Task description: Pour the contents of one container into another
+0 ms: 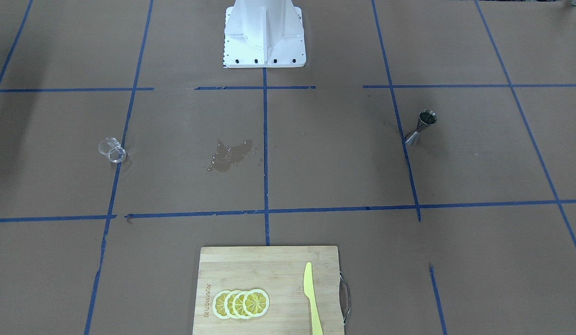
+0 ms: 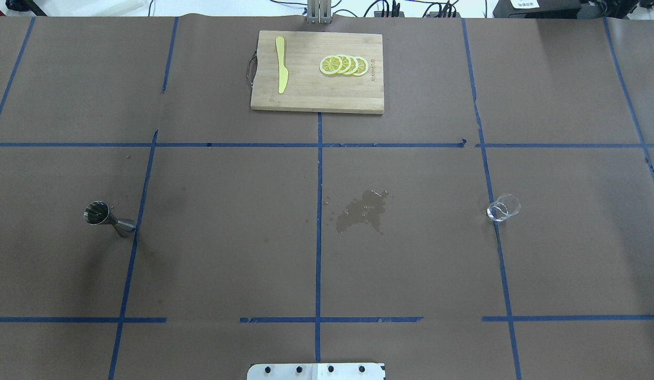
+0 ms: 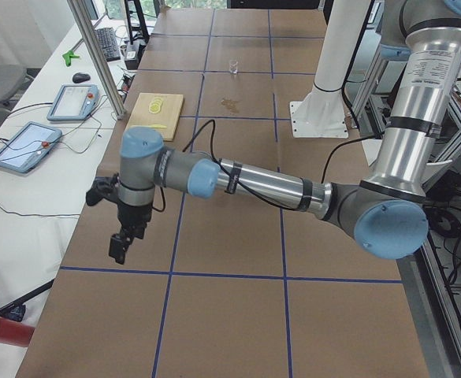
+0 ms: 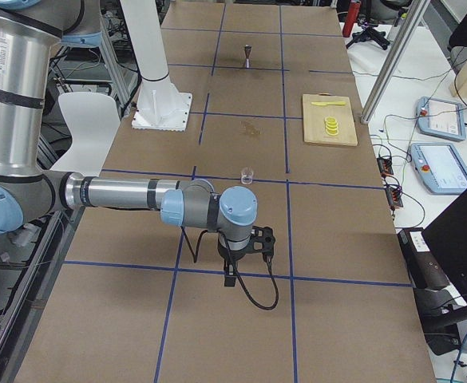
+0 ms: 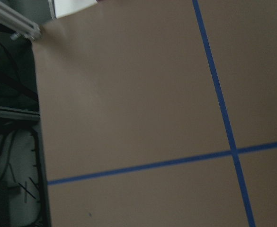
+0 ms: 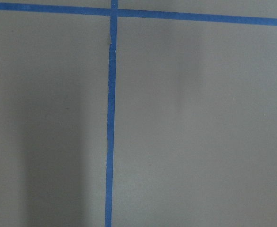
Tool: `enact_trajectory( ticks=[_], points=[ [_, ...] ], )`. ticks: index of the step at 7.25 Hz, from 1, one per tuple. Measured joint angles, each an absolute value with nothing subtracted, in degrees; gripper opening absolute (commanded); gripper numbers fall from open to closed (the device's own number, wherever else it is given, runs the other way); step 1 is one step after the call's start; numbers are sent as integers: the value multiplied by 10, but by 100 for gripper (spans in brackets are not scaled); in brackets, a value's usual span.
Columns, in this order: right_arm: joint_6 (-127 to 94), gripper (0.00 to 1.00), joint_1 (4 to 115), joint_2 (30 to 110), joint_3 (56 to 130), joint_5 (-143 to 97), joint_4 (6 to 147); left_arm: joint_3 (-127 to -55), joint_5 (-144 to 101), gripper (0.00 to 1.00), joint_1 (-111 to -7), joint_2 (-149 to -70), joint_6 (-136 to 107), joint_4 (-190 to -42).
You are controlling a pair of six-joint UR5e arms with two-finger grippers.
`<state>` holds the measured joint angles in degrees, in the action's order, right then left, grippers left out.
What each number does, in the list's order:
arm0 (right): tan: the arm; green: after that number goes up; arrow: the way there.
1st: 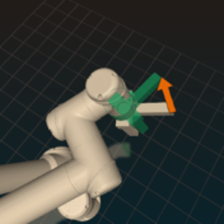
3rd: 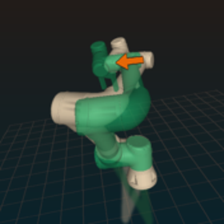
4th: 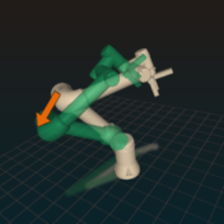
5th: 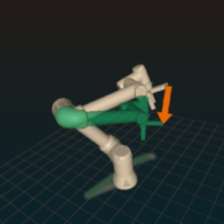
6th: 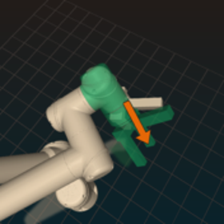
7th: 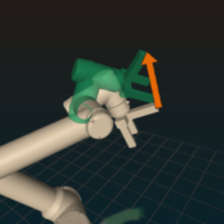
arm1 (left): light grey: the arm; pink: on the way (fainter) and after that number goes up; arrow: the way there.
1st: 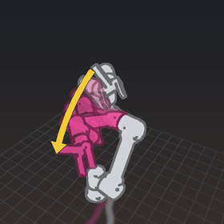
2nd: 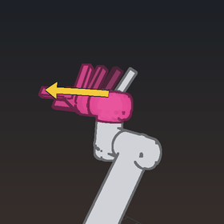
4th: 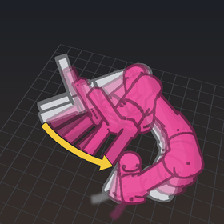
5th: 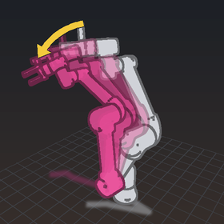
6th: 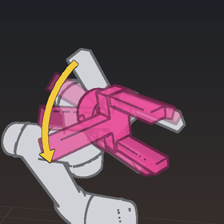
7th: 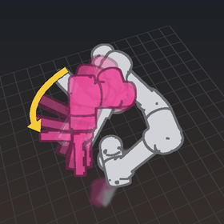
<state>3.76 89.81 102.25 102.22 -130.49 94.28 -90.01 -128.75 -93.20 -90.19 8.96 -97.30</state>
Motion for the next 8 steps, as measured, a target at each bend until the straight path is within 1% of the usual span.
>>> enact_trajectory(
  ticks=[1, 2, 5, 8],
  points=[
    [39, 100, 900, 1023, 1019, -1307, 942, -906, -1325, 100, -932, -879, 91, -984],
    [43, 100, 900, 1022, 1018, -1307, 941, -916, -1340, 100, -932, -872, 91, -991],
    [38, 100, 900, 1024, 1028, -1311, 942, -925, -1347, 100, -931, -870, 88, -1038],
    [-31, 100, 896, 1017, 1046, -1306, 942, -923, -1345, 100, -929, -864, 81, -1015]
  ],
)
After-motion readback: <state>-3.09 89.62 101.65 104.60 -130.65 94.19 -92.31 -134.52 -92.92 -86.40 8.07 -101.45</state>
